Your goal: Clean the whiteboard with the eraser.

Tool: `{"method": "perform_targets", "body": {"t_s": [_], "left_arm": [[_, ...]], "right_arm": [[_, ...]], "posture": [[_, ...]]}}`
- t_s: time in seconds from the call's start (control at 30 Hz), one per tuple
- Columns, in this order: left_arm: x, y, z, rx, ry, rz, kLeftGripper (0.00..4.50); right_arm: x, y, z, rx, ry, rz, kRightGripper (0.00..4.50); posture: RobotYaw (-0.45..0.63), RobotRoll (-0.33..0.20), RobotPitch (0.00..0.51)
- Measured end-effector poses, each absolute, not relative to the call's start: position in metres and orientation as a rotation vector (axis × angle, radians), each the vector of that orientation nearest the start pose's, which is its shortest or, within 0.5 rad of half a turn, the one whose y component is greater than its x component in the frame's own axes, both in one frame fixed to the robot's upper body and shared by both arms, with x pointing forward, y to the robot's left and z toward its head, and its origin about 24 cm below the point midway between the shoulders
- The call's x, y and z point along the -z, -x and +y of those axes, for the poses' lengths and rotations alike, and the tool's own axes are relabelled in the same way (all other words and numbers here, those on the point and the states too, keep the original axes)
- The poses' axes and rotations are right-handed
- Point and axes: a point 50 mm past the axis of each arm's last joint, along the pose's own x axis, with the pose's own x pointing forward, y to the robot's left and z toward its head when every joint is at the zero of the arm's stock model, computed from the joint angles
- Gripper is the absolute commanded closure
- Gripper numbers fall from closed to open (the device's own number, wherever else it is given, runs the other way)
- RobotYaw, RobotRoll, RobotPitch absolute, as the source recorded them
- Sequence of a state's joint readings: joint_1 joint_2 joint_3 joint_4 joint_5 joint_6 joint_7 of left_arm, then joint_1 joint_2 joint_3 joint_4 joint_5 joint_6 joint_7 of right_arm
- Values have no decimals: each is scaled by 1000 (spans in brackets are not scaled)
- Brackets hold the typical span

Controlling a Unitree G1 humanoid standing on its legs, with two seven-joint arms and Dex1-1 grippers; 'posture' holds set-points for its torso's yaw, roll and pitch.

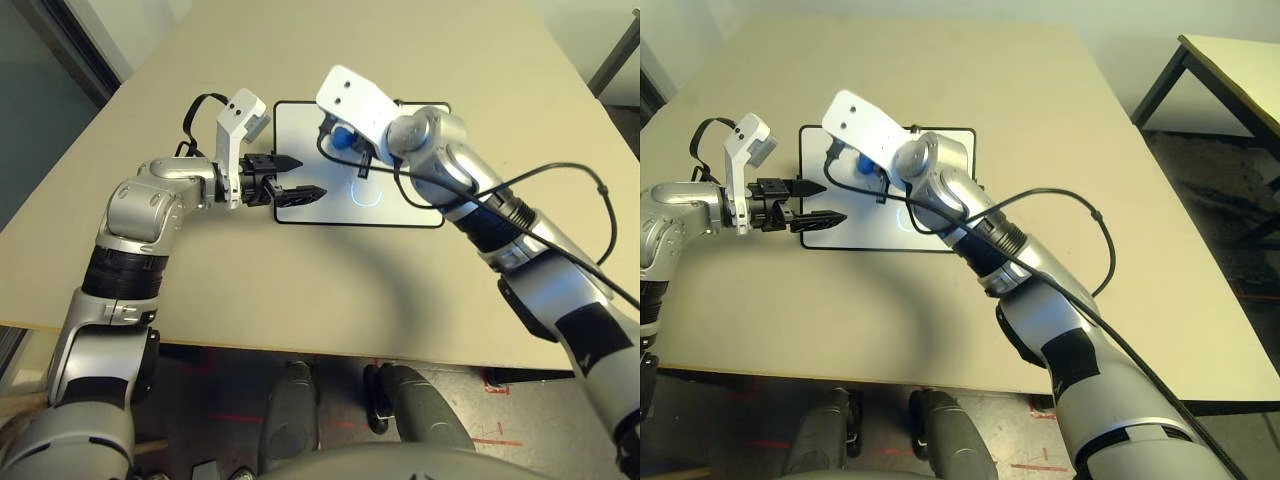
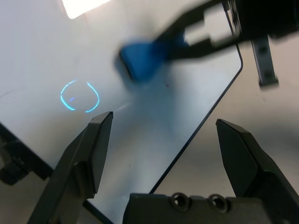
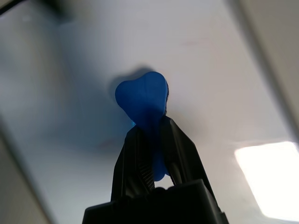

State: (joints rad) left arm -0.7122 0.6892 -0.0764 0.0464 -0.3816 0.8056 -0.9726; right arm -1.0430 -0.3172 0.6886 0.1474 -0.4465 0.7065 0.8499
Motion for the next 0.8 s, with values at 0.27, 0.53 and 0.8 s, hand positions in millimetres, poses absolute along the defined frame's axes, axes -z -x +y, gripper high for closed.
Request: {"method": "perform_targets", "body": {"t_s": [0.27,0.53,0.8], "left_arm": [[-195,-322,188,955,-229,318,0],[-195,-322,188,955,-227,319,0],[-196,-323,187,956,-228,317,0]], "right_arm": [[-189,-345,-30,-847,1239,232,4143],[-223,-369,-32,-708,1191,181,4143],[-209,-360,-36,-758,1200,178,4144]], "posture": [[16,0,127],[11,0,127],[15,0,136]]}}
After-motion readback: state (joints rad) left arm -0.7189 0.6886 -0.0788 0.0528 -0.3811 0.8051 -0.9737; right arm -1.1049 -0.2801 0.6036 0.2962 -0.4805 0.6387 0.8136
